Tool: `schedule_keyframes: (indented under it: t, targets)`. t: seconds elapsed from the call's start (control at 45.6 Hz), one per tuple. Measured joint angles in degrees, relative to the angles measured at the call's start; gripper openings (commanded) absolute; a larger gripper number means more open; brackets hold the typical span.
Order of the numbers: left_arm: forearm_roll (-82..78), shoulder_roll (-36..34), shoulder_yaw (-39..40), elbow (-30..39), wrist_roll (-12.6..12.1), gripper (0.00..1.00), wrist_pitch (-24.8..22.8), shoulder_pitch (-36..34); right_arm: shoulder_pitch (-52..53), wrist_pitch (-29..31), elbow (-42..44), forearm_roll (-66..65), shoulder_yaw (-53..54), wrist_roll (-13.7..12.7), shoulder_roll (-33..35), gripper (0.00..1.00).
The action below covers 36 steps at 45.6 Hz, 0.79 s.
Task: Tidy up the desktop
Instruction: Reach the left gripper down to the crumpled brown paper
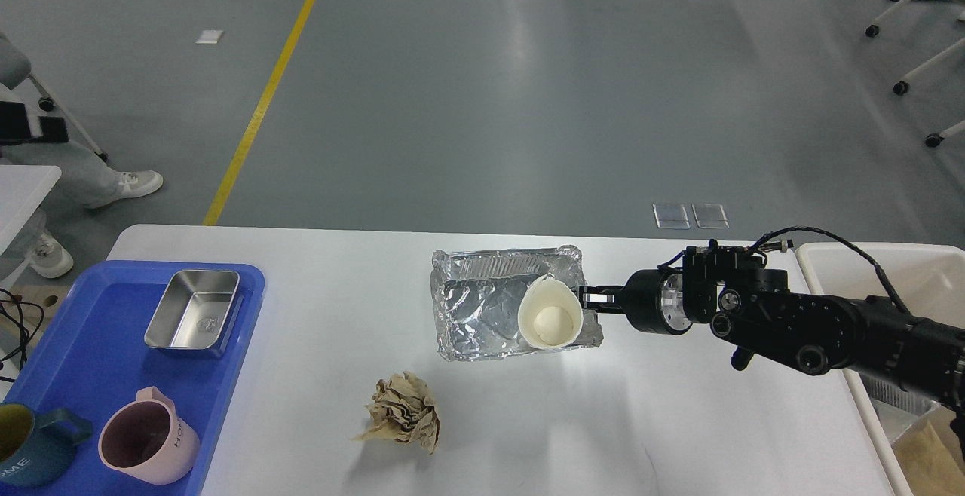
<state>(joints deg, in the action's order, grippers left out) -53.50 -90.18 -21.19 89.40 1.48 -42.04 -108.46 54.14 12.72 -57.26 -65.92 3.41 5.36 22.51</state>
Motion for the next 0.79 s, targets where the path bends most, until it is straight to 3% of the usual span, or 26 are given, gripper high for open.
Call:
schedule_keyframes:
  t: [0.329, 0.79]
  targets:
    - [0.0, -11.0, 3.2, 2.1, 0.0, 0.87, -5.6, 0.2, 0.0, 0.0, 0.6, 0.0, -0.2, 0.0, -1.9, 0.00]
    - [-0.1, -10.2, 4.3, 2.6, -0.5, 0.87, -5.1, 0.4, 0.2, -0.1, 0.6, 0.0, -0.2, -0.3, -2.0, 0.00]
